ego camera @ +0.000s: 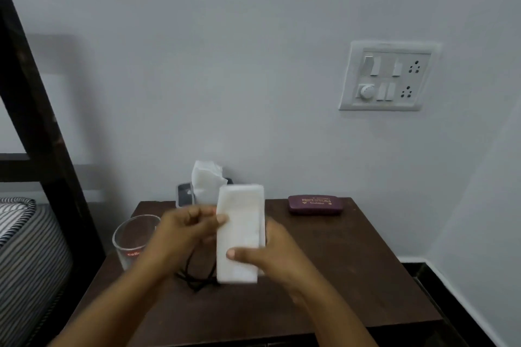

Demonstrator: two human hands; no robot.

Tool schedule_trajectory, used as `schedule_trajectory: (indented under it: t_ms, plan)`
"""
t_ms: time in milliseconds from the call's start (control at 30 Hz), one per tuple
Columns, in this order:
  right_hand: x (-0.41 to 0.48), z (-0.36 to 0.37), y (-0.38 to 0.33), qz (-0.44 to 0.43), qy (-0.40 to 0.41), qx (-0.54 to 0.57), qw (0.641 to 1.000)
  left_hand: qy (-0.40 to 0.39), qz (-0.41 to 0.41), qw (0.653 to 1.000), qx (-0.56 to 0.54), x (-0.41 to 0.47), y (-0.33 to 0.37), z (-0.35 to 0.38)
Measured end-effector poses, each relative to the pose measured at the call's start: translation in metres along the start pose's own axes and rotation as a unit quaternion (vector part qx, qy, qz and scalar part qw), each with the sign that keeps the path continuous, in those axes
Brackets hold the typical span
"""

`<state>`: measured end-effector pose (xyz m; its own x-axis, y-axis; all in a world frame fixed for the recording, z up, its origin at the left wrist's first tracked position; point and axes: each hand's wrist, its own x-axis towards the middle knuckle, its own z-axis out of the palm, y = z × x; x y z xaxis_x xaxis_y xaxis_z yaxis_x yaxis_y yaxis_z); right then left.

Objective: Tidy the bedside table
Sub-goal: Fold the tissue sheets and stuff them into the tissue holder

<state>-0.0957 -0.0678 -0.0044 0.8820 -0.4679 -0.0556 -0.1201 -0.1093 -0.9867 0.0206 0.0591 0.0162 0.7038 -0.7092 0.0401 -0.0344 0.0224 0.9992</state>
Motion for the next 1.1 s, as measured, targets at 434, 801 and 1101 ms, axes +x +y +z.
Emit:
schedule_trajectory:
  t_ms: [434, 801, 1101]
  plan:
    - [0.162, 0.037, -0.013, -0.115, 0.040, -0.393, 0.911, 0.055, -0.024, 0.947, 0.314, 0.121, 0.037, -0.074]
    - [0.165, 0.026, -0.013, -0.140, 0.016, -0.474, 0.869, 0.039, -0.079, 0.946, 0.312, 0.141, 0.028, -0.072]
    - [0.159, 0.028, -0.015, -0.131, -0.042, -0.558, 0.818, 0.003, -0.073, 0.928, 0.365, 0.139, 0.025, -0.068]
